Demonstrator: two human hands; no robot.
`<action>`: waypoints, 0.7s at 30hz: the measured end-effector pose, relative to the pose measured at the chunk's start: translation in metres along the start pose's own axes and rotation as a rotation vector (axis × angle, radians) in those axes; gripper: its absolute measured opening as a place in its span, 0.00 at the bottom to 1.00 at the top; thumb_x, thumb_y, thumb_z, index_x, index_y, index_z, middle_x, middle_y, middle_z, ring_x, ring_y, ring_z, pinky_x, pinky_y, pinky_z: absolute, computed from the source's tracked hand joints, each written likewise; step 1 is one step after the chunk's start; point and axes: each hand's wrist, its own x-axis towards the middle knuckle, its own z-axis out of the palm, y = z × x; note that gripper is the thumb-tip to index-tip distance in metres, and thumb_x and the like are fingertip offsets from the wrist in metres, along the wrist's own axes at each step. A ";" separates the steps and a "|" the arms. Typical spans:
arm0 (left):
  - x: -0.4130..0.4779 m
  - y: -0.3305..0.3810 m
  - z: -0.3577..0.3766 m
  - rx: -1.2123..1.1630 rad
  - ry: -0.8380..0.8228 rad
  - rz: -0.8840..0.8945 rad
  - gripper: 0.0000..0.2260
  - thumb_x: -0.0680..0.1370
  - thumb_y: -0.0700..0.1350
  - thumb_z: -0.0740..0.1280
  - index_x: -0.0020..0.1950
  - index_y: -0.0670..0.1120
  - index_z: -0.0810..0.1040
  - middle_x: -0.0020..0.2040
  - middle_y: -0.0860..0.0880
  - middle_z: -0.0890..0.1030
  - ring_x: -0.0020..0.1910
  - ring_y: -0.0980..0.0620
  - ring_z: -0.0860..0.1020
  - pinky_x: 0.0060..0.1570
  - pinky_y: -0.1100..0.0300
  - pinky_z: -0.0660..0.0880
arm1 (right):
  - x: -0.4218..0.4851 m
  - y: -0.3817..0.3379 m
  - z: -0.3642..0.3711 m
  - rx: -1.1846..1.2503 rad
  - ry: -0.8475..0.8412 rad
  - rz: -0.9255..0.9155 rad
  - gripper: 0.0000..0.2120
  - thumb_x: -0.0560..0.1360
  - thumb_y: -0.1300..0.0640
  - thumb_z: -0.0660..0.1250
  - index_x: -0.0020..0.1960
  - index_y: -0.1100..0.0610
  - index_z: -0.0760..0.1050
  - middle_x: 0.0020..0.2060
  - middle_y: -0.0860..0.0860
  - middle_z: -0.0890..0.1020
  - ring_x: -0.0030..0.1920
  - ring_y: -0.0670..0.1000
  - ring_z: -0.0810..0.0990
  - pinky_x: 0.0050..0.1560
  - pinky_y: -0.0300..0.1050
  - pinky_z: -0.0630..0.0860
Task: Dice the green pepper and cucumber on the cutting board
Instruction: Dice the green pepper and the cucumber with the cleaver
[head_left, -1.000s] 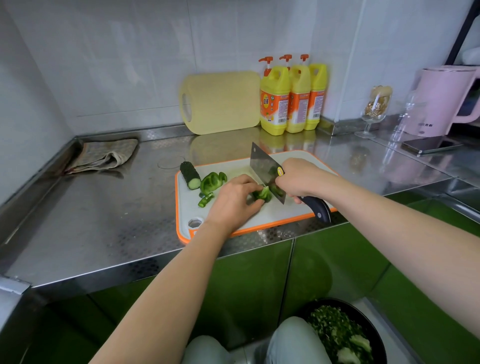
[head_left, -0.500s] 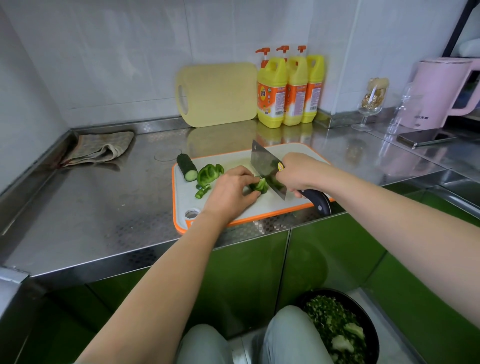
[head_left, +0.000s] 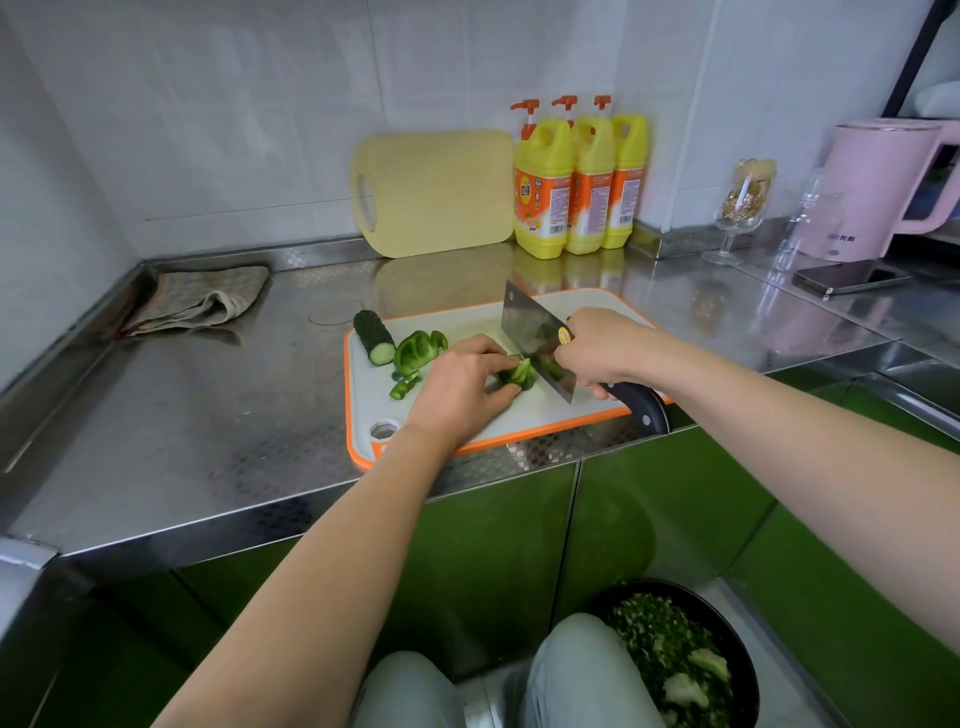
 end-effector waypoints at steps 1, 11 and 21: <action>0.000 0.000 0.000 0.001 -0.001 -0.001 0.12 0.72 0.45 0.74 0.54 0.44 0.85 0.49 0.48 0.81 0.47 0.49 0.79 0.48 0.56 0.76 | 0.000 0.000 0.000 -0.005 0.009 -0.002 0.09 0.74 0.67 0.57 0.37 0.64 0.72 0.26 0.57 0.76 0.25 0.54 0.71 0.27 0.37 0.65; 0.001 0.000 0.000 0.015 -0.003 -0.001 0.12 0.72 0.45 0.74 0.54 0.44 0.85 0.50 0.48 0.81 0.48 0.48 0.79 0.48 0.56 0.76 | -0.004 0.002 0.001 -0.044 -0.012 0.012 0.08 0.74 0.67 0.58 0.39 0.64 0.73 0.29 0.58 0.78 0.29 0.55 0.73 0.26 0.36 0.65; 0.000 0.001 0.000 0.003 -0.007 -0.005 0.11 0.72 0.45 0.74 0.53 0.44 0.85 0.49 0.48 0.81 0.47 0.48 0.79 0.48 0.56 0.76 | -0.003 0.002 -0.001 -0.031 -0.004 0.011 0.08 0.75 0.66 0.57 0.39 0.63 0.73 0.32 0.58 0.78 0.30 0.55 0.73 0.27 0.37 0.66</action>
